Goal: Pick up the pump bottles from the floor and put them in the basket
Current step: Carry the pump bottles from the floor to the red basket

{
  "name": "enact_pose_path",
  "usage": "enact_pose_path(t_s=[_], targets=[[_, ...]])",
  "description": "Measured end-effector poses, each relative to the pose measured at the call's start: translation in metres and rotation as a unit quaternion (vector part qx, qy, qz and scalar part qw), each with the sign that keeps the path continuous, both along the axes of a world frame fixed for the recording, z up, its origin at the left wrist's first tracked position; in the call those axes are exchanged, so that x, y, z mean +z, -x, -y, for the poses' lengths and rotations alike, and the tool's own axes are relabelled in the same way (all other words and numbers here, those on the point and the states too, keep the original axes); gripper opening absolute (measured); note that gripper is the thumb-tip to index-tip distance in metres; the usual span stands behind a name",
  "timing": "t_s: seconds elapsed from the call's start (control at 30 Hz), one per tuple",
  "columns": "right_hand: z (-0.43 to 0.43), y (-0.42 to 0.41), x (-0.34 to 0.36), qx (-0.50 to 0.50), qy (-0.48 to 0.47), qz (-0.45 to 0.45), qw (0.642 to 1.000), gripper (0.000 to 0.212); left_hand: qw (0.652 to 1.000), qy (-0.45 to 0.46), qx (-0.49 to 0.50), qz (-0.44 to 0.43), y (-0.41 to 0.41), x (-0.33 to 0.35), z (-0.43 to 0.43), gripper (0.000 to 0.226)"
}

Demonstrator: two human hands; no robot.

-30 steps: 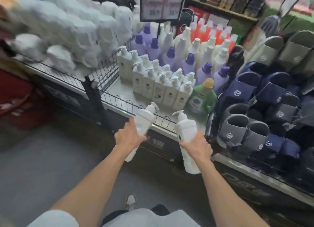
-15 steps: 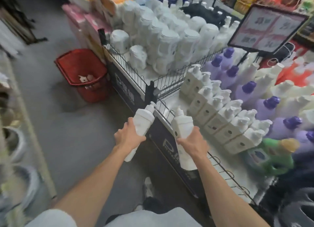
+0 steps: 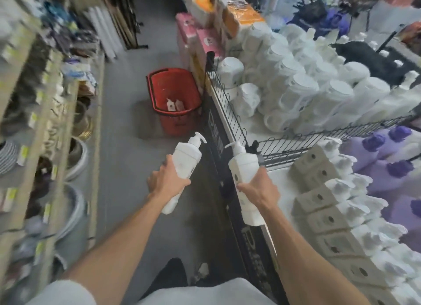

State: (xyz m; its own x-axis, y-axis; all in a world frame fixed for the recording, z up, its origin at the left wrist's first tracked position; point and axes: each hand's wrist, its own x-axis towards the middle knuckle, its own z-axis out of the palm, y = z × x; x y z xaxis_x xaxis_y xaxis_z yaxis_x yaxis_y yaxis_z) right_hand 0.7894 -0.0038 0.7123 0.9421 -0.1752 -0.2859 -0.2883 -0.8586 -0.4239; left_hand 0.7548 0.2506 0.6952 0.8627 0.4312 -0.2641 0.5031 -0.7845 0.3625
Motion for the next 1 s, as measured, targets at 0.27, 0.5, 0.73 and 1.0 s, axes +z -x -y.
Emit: enact_pose_path(t_s=[0.27,0.5,0.73,1.0], targets=[[-0.084,-0.092,-0.004,0.059,0.03,0.009,0.998,0.06,0.999,0.002,0.048,0.004,-0.066,-0.008,-0.08,0.077],[-0.159,-0.163,-0.004,0.04,0.018,0.0,0.999,0.062,0.999,0.001,0.041,0.002,-0.134,-0.004,-0.16,0.075],[-0.216,-0.224,-0.009,0.045,0.023,0.005,0.999,0.063,0.999,-0.002,0.043,0.007,-0.197,0.0,-0.222,0.071],[-0.263,-0.298,-0.022,0.062,0.021,-0.001,0.998,0.063,0.998,0.0,0.059,0.0,-0.268,-0.007,-0.269,0.074]])
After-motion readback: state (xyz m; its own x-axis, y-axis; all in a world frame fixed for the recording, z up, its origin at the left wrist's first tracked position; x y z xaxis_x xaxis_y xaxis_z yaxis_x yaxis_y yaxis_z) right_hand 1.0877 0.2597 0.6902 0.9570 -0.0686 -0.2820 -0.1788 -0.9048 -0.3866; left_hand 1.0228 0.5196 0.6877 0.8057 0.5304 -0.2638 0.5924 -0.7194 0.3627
